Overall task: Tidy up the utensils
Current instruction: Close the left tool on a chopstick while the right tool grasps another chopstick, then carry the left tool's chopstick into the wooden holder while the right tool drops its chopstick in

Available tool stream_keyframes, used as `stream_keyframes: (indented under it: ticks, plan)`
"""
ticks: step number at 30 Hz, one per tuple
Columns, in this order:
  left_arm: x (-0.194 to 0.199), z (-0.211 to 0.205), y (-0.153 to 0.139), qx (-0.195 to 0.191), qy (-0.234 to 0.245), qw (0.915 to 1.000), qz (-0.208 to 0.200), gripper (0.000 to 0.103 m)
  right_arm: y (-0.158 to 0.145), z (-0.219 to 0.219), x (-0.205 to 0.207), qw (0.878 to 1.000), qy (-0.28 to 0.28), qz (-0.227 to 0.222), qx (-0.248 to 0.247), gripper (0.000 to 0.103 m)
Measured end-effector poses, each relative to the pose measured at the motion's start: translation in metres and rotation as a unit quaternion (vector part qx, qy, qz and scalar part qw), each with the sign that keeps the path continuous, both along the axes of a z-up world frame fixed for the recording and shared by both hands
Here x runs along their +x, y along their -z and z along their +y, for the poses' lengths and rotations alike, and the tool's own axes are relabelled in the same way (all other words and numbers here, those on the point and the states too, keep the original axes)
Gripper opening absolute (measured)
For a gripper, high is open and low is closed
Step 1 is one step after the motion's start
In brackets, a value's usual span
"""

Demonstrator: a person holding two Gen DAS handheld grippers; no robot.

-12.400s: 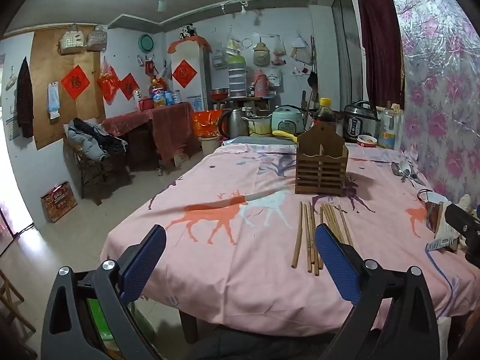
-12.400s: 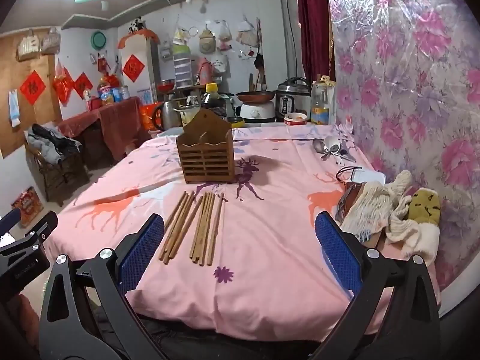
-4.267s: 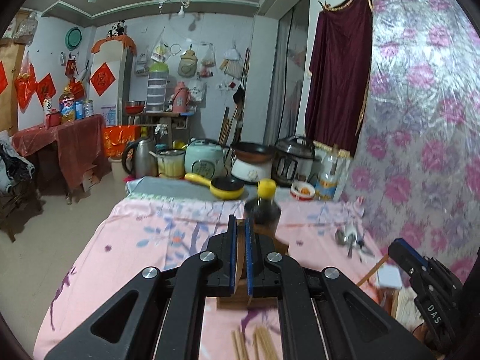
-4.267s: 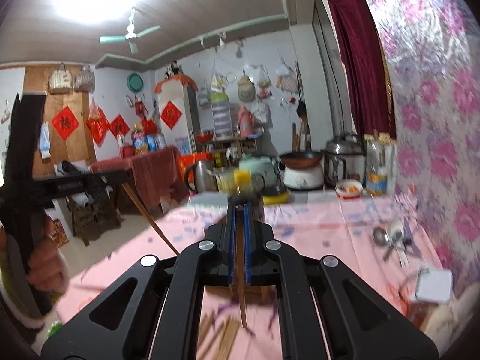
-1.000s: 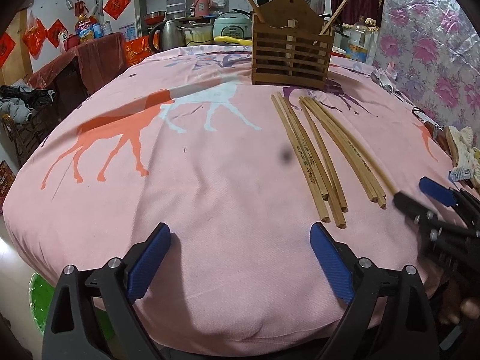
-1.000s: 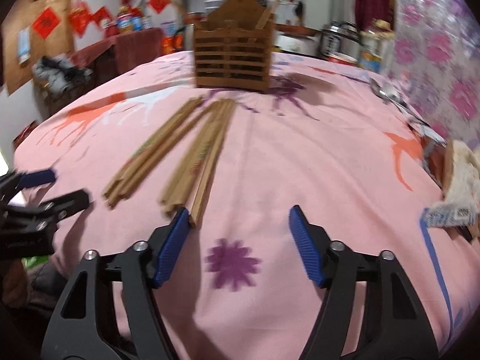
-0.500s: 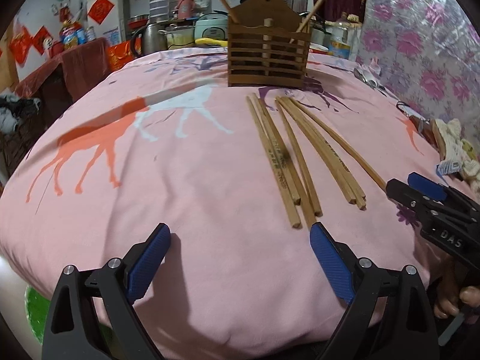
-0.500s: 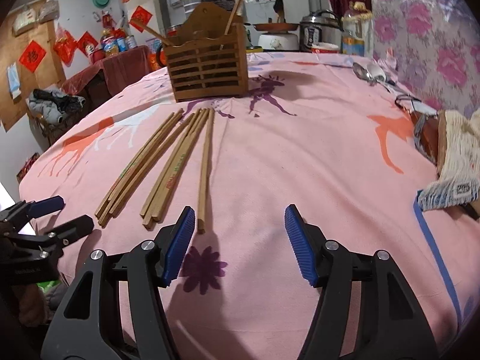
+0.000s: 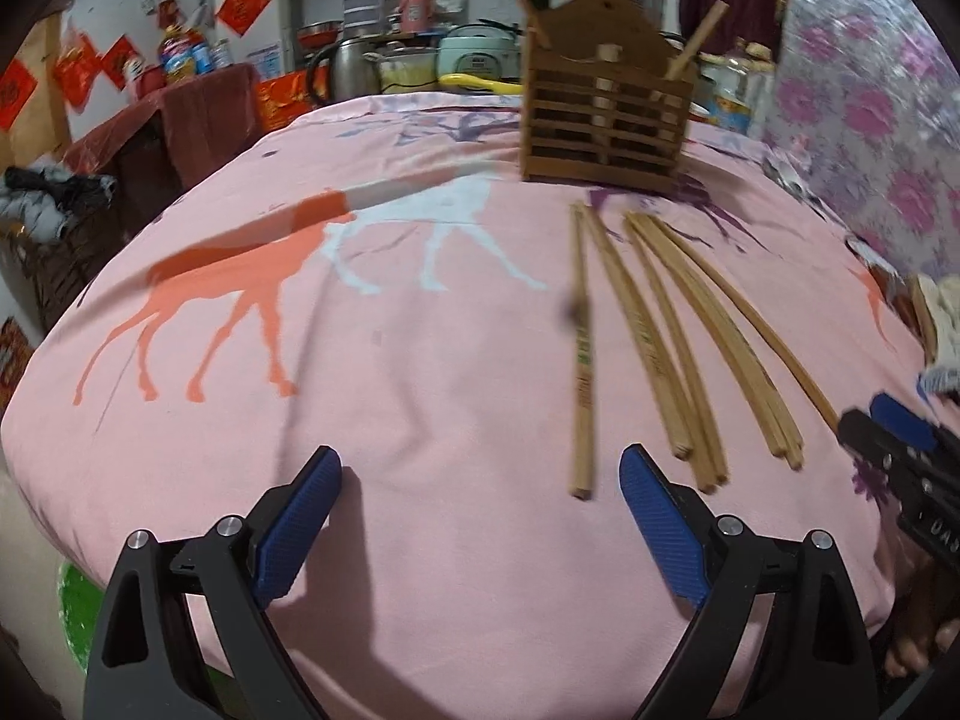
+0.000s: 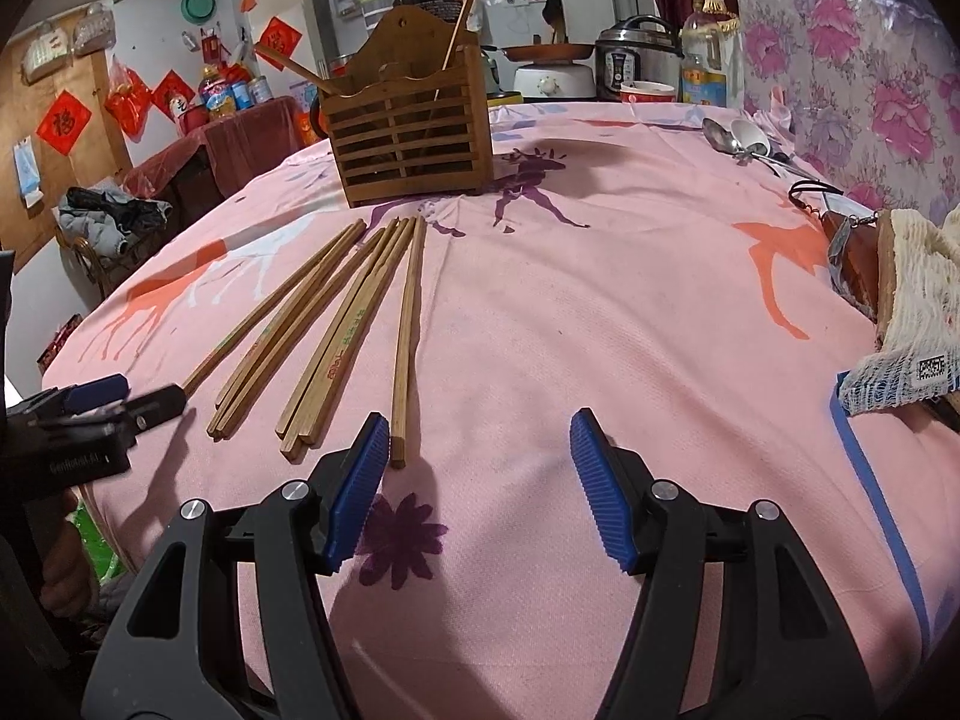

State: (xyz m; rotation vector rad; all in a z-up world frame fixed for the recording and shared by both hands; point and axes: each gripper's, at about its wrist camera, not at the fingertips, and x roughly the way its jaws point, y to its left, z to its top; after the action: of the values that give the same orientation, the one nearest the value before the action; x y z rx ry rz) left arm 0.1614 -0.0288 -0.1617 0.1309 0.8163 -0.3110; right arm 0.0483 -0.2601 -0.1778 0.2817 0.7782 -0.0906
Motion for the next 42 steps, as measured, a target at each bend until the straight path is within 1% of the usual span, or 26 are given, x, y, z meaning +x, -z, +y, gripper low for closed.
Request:
stream_keyframes:
  ticks: [3, 6, 7, 8, 9, 10, 11, 12, 13, 14, 16, 17, 19, 20, 24, 26, 29, 32, 38, 42]
  plan:
    - [-0.003, -0.005, 0.000, 0.001, 0.006, 1.0000, -0.007, 0.088, -0.001, 0.001, 0.000, 1.000, -0.003, -0.004, -0.002, 0.062]
    - [-0.001, -0.006, -0.001, -0.001, 0.007, 0.9999, -0.010, 0.077, -0.002, 0.005, -0.001, 1.000, -0.009, -0.009, -0.008, 0.061]
    - [0.000, -0.007, -0.001, -0.002, 0.006, 0.9999, -0.012, 0.071, -0.004, 0.006, -0.002, 1.000, -0.012, -0.013, -0.011, 0.061]
    - [0.002, -0.008, -0.001, -0.002, 0.006, 0.9999, -0.014, 0.062, -0.005, 0.008, -0.002, 1.000, -0.014, -0.017, -0.014, 0.061]
    - [0.003, -0.009, -0.002, 0.000, 0.007, 0.9998, -0.017, 0.056, -0.006, 0.010, -0.003, 1.000, -0.017, -0.019, -0.017, 0.058]
    - [0.004, -0.011, -0.002, 0.000, 0.008, 0.9998, -0.020, 0.044, -0.006, 0.012, -0.002, 0.999, -0.022, -0.021, -0.021, 0.054]
    - [0.006, -0.012, -0.002, 0.001, 0.007, 0.9997, -0.022, 0.031, -0.007, 0.015, -0.001, 0.999, -0.026, -0.022, -0.025, 0.052]
    - [0.007, -0.012, -0.003, 0.000, 0.007, 0.9997, -0.023, 0.024, -0.006, 0.017, 0.000, 0.999, -0.031, -0.021, -0.028, 0.048]
    - [0.008, -0.012, -0.003, 0.001, 0.004, 0.9997, -0.022, 0.013, -0.005, 0.018, 0.001, 0.999, -0.034, -0.019, -0.030, 0.043]
    - [0.009, -0.012, -0.003, 0.002, 0.002, 0.9997, -0.022, 0.011, -0.004, 0.021, 0.003, 0.999, -0.039, -0.015, -0.031, 0.039]
    - [0.009, -0.009, -0.003, 0.002, -0.003, 0.9997, -0.023, 0.011, -0.001, 0.022, 0.005, 0.999, -0.044, -0.010, -0.030, 0.024]
    - [0.009, -0.007, -0.003, 0.002, -0.006, 0.9997, -0.023, 0.011, 0.000, 0.023, 0.005, 0.998, -0.046, -0.010, -0.030, 0.021]
    - [0.010, -0.002, -0.003, -0.003, -0.011, 0.9997, -0.020, 0.011, 0.001, 0.024, 0.004, 0.998, -0.047, -0.012, -0.034, 0.019]
    - [0.010, 0.000, -0.002, -0.007, -0.014, 0.9997, -0.019, 0.013, 0.001, 0.026, 0.005, 0.998, -0.049, -0.013, -0.037, 0.018]
    - [0.010, 0.000, -0.002, -0.008, -0.017, 0.9996, -0.020, 0.013, 0.003, 0.029, 0.006, 0.997, -0.058, -0.018, -0.037, 0.006]
    - [0.010, -0.001, -0.002, -0.006, -0.017, 0.9996, -0.023, 0.013, 0.003, 0.026, 0.005, 0.998, -0.051, -0.019, -0.035, 0.005]
    - [0.010, 0.000, -0.002, -0.006, -0.018, 0.9996, -0.023, 0.012, 0.001, 0.013, 0.003, 0.999, -0.023, -0.021, -0.023, 0.006]
    - [0.010, 0.002, -0.002, -0.006, -0.023, 0.9995, -0.022, 0.010, 0.002, 0.008, 0.003, 1.000, -0.012, -0.017, -0.016, 0.006]
    - [0.015, 0.013, -0.003, -0.018, -0.039, 0.9989, -0.016, 0.013, 0.005, 0.009, 0.005, 1.000, -0.012, -0.010, -0.020, 0.006]
    - [0.013, 0.012, -0.001, -0.014, -0.038, 0.9989, -0.025, 0.012, 0.006, 0.008, 0.004, 1.000, -0.010, -0.014, -0.012, 0.006]
